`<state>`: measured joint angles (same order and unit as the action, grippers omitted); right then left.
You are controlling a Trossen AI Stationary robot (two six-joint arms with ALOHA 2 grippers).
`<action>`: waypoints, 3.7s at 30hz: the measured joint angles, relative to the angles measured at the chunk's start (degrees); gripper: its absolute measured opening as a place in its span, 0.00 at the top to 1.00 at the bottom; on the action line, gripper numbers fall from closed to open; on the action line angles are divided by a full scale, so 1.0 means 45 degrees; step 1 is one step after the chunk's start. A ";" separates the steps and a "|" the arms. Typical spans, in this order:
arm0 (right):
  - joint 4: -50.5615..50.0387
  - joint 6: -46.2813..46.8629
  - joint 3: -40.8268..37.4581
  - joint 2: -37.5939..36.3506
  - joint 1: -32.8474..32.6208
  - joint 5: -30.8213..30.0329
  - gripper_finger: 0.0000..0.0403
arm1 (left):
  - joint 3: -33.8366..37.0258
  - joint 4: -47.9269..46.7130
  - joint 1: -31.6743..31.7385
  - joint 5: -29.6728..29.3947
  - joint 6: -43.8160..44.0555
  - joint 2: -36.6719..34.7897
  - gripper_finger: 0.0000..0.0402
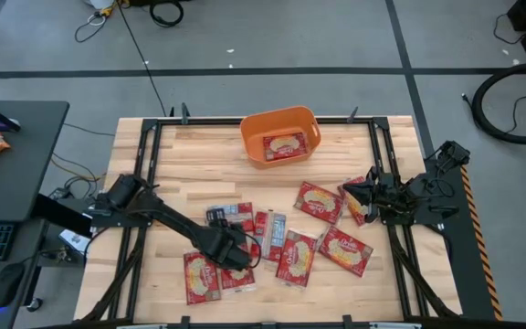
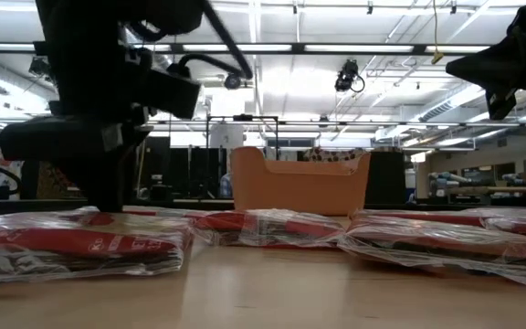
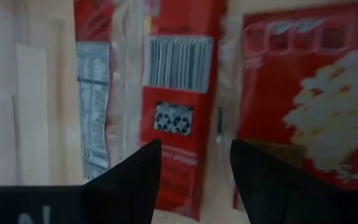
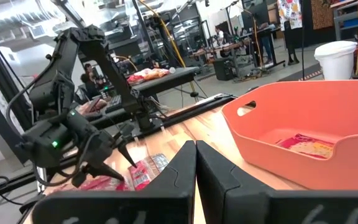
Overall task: Sort popcorn bags into baskets
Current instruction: Stack the popcorn bag on the top of the popcorn bag, then move the popcorn bag
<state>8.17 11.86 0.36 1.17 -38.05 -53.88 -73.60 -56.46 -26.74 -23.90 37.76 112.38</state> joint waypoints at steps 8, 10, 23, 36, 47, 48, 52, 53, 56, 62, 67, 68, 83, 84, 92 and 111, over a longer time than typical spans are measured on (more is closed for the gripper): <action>-0.0016 -0.0005 0.0000 0.0000 -0.0002 -0.0002 0.96 | -0.0005 -0.0617 -0.0005 -0.0258 0.0131 0.0034 0.51; -0.0016 -0.0005 0.0000 0.0000 0.0002 0.0000 0.96 | 0.0000 -0.0681 -0.0005 -0.0262 0.0112 0.0140 0.51; -0.0018 -0.0005 0.0000 0.0000 0.0003 -0.0002 0.96 | -0.0039 -0.0849 0.0141 -0.0577 -0.0631 0.1054 0.60; -0.0021 -0.0005 0.0000 0.0000 0.0000 -0.0002 0.96 | 0.0019 -0.0797 0.0603 0.0123 0.0151 0.0060 0.97; 0.0004 -0.0005 0.0000 -0.0005 0.0003 -0.0002 0.96 | -0.1123 0.1233 0.2219 -0.0943 -0.0899 -0.1937 0.98; -0.0025 -0.0004 0.0000 -0.0005 0.0000 -0.0002 0.96 | -0.1336 0.1786 0.2373 -0.1168 -0.1302 -0.1926 0.98; -0.0042 -0.0005 0.0000 -0.0005 0.0003 0.0001 0.96 | -0.1920 0.3890 0.3146 -0.2136 -0.3063 -0.1873 0.99; 0.0026 -0.0004 0.0000 -0.0005 -0.0001 0.0000 0.96 | -0.1933 0.4573 0.3375 -0.2378 -0.3543 -0.1855 0.99; -0.0004 -0.0005 0.0000 -0.0001 -0.0002 0.0002 0.96 | -0.1927 0.6296 0.4149 -0.2952 -0.5114 -0.1850 0.99; -0.0031 -0.0005 0.0000 -0.0005 0.0002 -0.0002 0.96 | -0.1880 0.8881 0.5876 -0.3151 -0.7322 -0.1556 0.99; -0.0022 -0.0005 0.0000 -0.0015 -0.0002 0.0020 0.96 | -0.1889 0.9606 0.7310 -0.3223 -0.8089 -0.0910 0.98; 0.0033 -0.0004 0.0000 -0.0014 -0.0002 0.0071 0.96 | -0.1885 0.9521 0.7547 -0.3255 -0.8244 -0.0713 0.98; 0.0021 -0.0004 0.0000 -0.0010 -0.0002 0.0284 0.96 | -0.1889 0.9840 0.8506 -0.2472 -0.8014 0.0031 0.64; 0.0007 -0.0004 0.0000 -0.0010 -0.0002 0.0284 0.96 | -0.1889 0.9863 0.8450 -0.1830 -0.8132 -0.0055 0.62; -0.0021 -0.0005 0.0000 -0.0010 0.0003 0.0328 0.96 | -0.1906 1.1530 0.7130 0.1565 -0.9830 0.0189 0.60; -0.0016 -0.0005 0.0000 -0.0010 0.0003 0.0333 0.96 | -0.3340 0.7397 0.3710 0.1651 -0.7872 0.1049 0.60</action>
<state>8.10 11.84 0.36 1.13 -38.04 -52.38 -88.63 -23.18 -10.05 -16.47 2.33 117.10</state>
